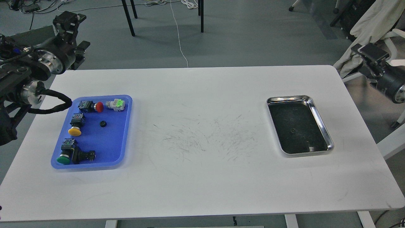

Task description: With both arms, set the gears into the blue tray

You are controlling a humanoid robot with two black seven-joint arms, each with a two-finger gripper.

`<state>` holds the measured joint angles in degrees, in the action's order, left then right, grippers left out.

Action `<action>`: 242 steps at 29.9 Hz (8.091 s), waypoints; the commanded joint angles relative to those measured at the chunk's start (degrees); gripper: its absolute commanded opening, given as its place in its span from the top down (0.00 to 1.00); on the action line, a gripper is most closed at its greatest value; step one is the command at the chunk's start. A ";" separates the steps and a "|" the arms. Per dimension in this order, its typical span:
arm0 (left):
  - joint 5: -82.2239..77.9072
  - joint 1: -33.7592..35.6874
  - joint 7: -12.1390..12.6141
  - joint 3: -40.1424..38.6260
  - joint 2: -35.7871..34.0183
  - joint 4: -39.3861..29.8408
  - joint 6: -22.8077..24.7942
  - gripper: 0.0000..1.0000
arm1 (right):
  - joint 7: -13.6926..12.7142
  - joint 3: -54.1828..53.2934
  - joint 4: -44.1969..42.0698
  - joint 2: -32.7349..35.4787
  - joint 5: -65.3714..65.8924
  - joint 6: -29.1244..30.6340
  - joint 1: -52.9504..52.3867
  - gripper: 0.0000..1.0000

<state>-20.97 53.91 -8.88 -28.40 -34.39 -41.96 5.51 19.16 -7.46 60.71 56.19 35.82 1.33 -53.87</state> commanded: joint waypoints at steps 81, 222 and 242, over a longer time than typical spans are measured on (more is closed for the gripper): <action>14.65 1.37 -0.52 -4.74 7.49 12.07 -2.44 0.09 | 4.30 22.57 -14.04 -23.76 64.82 11.95 -9.41 0.30; 25.28 1.72 3.70 -5.35 4.15 11.98 2.13 0.09 | 4.92 22.04 -24.24 -52.06 64.37 -15.21 -15.57 0.99; 20.45 1.90 2.56 -2.01 4.33 9.88 17.16 0.09 | 5.27 24.86 -27.13 -56.19 64.55 -16.18 -12.40 0.99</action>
<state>-0.16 55.73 -6.24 -30.57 -30.15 -32.06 22.72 24.44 17.34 35.11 0.00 100.37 -14.77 -66.49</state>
